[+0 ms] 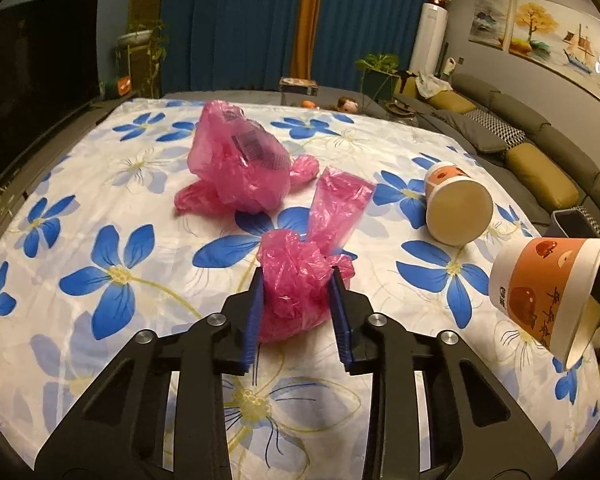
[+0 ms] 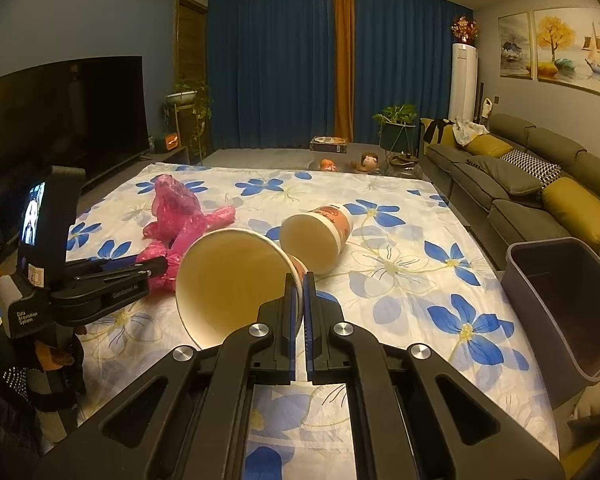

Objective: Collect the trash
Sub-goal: 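Grasp the white-orange paper cup with the right tool while the left tool grasps the pink bag, then lift the pink bag and white cup and carry them toward the grey bin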

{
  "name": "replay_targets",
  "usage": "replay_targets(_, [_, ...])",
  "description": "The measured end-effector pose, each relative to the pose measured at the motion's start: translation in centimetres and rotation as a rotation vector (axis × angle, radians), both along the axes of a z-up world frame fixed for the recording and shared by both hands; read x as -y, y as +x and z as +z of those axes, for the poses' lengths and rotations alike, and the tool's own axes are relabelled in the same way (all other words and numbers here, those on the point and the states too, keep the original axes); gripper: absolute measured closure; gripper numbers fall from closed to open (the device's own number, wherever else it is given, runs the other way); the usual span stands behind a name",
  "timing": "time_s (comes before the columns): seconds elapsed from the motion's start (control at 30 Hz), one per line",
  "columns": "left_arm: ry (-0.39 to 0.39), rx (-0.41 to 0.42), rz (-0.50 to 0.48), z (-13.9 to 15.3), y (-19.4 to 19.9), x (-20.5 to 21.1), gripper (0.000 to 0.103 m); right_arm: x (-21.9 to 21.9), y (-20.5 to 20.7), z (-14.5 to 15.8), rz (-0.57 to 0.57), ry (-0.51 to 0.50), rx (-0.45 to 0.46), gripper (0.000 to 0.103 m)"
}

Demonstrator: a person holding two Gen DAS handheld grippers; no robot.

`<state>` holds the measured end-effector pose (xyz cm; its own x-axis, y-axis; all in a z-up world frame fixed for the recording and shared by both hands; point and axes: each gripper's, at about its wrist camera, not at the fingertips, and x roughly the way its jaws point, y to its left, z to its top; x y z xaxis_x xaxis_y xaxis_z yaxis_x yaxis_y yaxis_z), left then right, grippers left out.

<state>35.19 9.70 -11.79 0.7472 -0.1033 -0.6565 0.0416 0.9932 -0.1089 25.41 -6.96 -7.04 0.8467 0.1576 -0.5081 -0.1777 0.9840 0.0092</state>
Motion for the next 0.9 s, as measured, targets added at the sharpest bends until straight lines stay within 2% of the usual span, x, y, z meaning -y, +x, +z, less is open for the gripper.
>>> replay_targets(0.1, [0.008, 0.036, 0.002, 0.9, -1.3, 0.2, 0.074, 0.2, -0.5, 0.4, -0.001, 0.001, 0.008, 0.099])
replay_targets(0.43, [-0.005, 0.203, -0.004, 6.7, -7.5, 1.6, 0.074, 1.9, -3.0, 2.7, -0.021, 0.026, 0.067, 0.099])
replay_targets(0.9, [0.002, 0.264, -0.097, 9.4, -11.5, 7.5, 0.074, 6.7, -7.1, 4.7, -0.095, 0.045, 0.124, 0.099])
